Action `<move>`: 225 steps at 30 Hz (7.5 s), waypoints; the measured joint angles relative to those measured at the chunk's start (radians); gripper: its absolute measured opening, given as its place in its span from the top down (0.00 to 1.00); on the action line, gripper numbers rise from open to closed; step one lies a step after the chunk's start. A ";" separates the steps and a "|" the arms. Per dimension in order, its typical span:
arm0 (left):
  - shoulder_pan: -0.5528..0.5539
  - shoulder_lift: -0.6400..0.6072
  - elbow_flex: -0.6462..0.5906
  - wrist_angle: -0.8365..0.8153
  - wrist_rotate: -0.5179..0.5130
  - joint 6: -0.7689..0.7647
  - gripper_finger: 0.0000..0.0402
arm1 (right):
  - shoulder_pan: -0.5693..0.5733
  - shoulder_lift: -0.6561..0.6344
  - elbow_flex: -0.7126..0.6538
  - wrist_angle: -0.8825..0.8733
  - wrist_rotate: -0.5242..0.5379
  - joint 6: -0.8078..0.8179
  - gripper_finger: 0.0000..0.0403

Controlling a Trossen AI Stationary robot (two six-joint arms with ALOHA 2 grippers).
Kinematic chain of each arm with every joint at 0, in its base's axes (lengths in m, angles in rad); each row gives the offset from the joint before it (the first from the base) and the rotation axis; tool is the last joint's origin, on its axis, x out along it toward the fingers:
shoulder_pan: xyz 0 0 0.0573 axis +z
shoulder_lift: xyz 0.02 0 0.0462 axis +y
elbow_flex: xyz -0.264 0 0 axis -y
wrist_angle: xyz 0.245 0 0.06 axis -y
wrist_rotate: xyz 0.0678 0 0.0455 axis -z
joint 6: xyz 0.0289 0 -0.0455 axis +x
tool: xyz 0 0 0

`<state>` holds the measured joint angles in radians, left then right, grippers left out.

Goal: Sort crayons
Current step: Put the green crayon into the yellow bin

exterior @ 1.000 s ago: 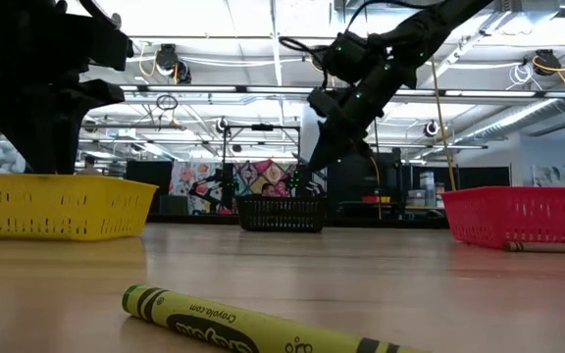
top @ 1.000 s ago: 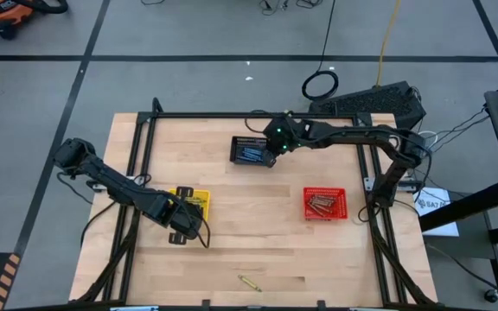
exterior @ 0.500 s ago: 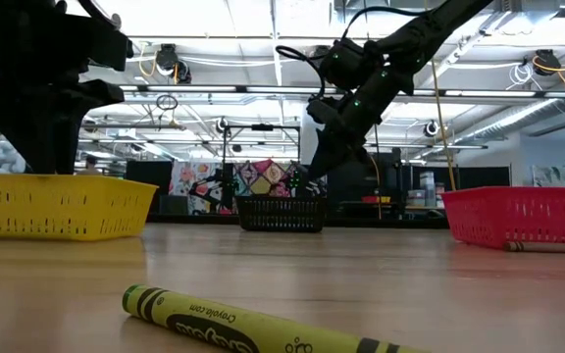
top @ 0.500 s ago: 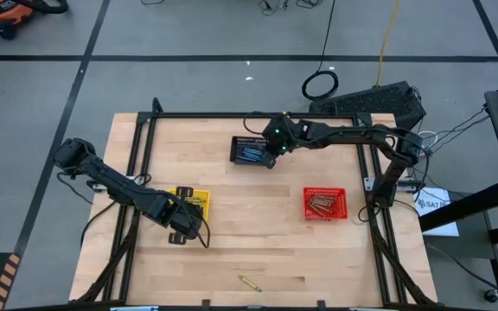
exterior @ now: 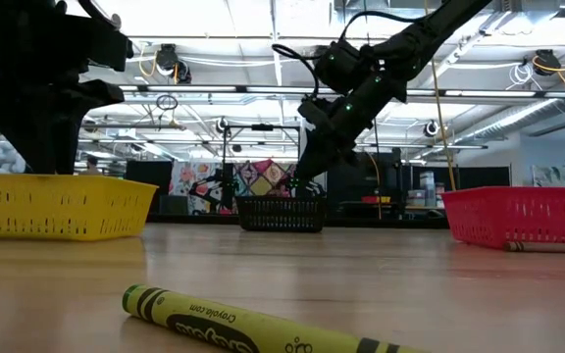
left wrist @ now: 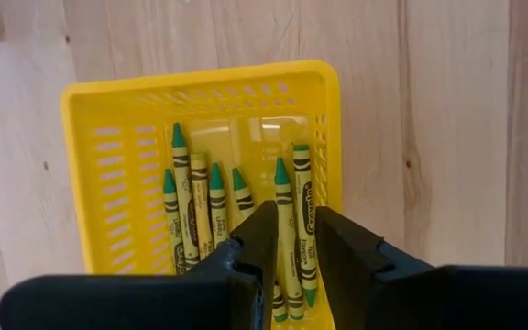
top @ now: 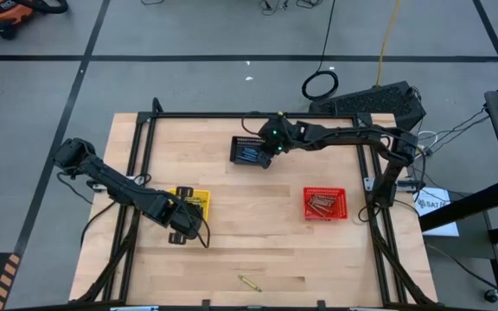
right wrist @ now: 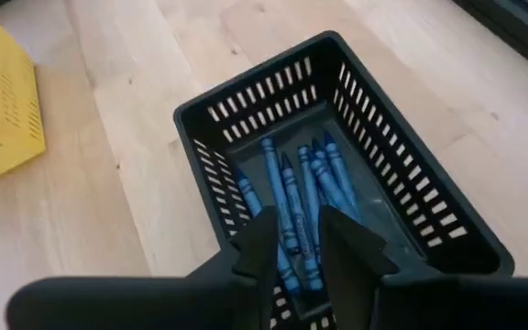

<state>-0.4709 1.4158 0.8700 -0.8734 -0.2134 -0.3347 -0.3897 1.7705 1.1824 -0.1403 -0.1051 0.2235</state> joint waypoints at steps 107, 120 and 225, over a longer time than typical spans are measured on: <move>-0.176 0.553 0.710 -0.129 -0.117 0.216 0.80 | 0.926 -0.120 0.339 -1.115 0.156 1.005 0.79; -0.278 0.457 0.710 -0.124 -0.111 0.132 0.80 | 0.954 -0.120 -0.050 -0.685 0.156 1.190 0.79; -0.263 0.460 0.709 -0.112 -0.106 0.131 0.80 | 0.843 -0.140 -0.262 -0.956 0.079 1.053 1.00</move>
<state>-0.7342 1.8755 1.5791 -0.9851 -0.3191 -0.2040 0.4530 1.6302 0.9203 -1.0963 -0.0261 1.2768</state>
